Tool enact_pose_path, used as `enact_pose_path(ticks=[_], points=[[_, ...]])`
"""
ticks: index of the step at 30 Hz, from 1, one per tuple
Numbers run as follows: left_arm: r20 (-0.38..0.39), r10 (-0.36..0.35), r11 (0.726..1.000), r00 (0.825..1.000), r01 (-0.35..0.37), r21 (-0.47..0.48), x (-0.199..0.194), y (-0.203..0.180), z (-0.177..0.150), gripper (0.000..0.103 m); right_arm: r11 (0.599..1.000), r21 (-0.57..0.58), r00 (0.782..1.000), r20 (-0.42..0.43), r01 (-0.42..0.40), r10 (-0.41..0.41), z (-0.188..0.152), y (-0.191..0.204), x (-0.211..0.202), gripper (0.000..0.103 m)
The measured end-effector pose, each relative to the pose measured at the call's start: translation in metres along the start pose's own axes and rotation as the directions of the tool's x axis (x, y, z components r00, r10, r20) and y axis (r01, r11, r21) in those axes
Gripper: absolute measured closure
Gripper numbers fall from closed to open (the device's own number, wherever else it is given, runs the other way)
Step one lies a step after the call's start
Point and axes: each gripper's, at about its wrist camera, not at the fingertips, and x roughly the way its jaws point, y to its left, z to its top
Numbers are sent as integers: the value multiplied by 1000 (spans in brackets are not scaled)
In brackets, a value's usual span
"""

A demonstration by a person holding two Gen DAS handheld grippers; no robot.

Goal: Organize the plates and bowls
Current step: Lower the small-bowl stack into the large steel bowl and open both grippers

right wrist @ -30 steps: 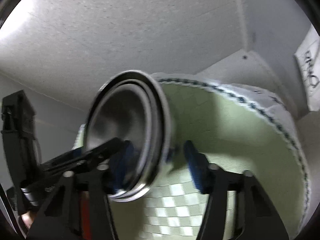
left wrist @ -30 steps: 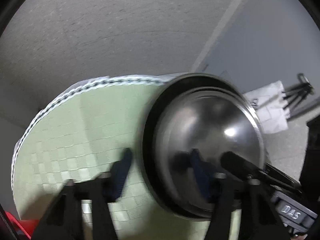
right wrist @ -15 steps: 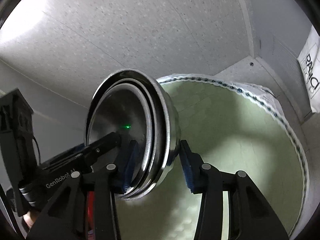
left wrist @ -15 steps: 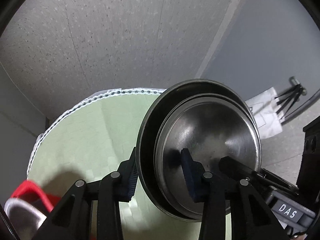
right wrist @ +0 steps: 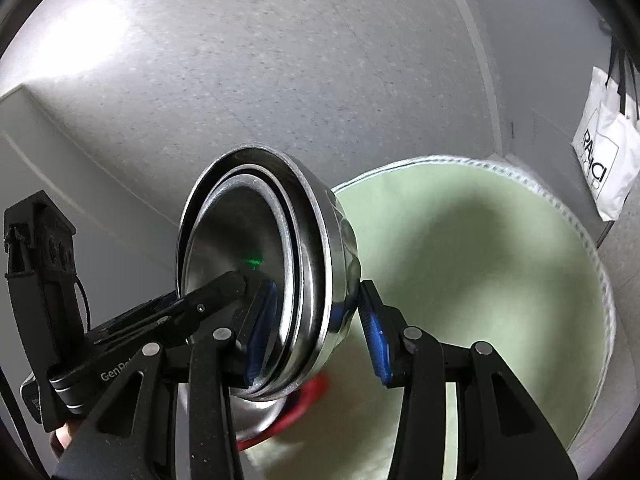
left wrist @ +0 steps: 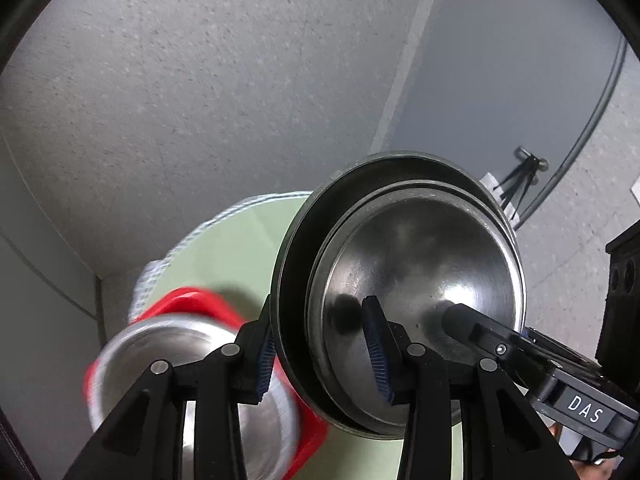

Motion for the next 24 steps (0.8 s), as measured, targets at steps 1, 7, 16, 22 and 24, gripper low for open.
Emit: enact_pose_path(ticks=[1,7,16,22,24], points=[[4,5,1000,1000,-5,1,-10,8,-7,66,1000,-2,1000,3,-7,7,-11,13,-2,60],[10,61,998,998,-61,-20,-91,42,-62,67,999,-22,998,-43,-42,41,-59,66,11,60],[-101,136,989,985,-142,-50,-92,73,-116,67,999,8,981,-193,-36,37,-104,86,82,60],[-160,179,981,971,-188,-47,-58,84,-110,67,1000,-8,962,-272,19,-20,-112,87,129,60],[-175,184,980,967,-195,-48,-39,81,-99,68,999,-14,956,-291,38,-40,-114,84,140,60]])
